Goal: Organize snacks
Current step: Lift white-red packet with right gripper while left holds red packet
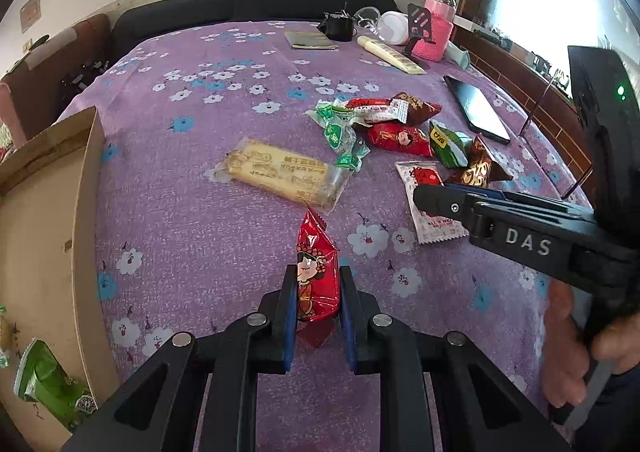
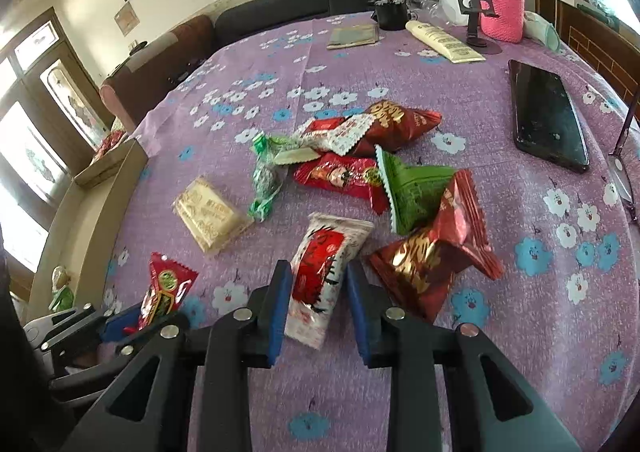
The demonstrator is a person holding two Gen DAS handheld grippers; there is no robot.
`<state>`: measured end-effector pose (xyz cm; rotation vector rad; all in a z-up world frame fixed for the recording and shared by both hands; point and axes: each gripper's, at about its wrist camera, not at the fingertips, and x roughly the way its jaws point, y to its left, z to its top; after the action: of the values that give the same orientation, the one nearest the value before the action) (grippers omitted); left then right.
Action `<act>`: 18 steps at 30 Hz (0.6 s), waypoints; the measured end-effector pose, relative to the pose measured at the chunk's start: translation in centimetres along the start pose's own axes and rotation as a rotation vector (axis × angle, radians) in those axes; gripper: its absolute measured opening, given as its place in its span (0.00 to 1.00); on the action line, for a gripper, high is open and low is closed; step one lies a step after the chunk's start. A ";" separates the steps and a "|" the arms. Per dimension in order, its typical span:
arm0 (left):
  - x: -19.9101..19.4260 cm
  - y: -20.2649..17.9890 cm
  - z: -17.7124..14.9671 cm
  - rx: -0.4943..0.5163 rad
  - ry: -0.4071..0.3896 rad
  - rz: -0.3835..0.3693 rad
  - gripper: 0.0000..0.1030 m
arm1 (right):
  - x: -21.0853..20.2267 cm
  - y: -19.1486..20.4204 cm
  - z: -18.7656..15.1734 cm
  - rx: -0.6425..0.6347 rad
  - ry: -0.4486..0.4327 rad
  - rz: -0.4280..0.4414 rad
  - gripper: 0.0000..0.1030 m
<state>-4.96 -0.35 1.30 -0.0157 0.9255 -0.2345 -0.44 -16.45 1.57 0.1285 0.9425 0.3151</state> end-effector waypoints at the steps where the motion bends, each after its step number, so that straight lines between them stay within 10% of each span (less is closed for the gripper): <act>1: -0.1 0.1 0.0 -0.003 -0.002 -0.001 0.18 | 0.0 0.2 -0.1 -0.017 -0.006 -0.015 0.23; 18: -0.9 0.7 0.2 -0.040 -0.033 0.000 0.18 | -1.6 2.0 -0.4 -0.110 -0.075 0.015 0.06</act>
<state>-5.16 0.52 2.04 -0.0567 0.8977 -0.2154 -2.07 -15.04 3.06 0.0465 0.8485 0.3731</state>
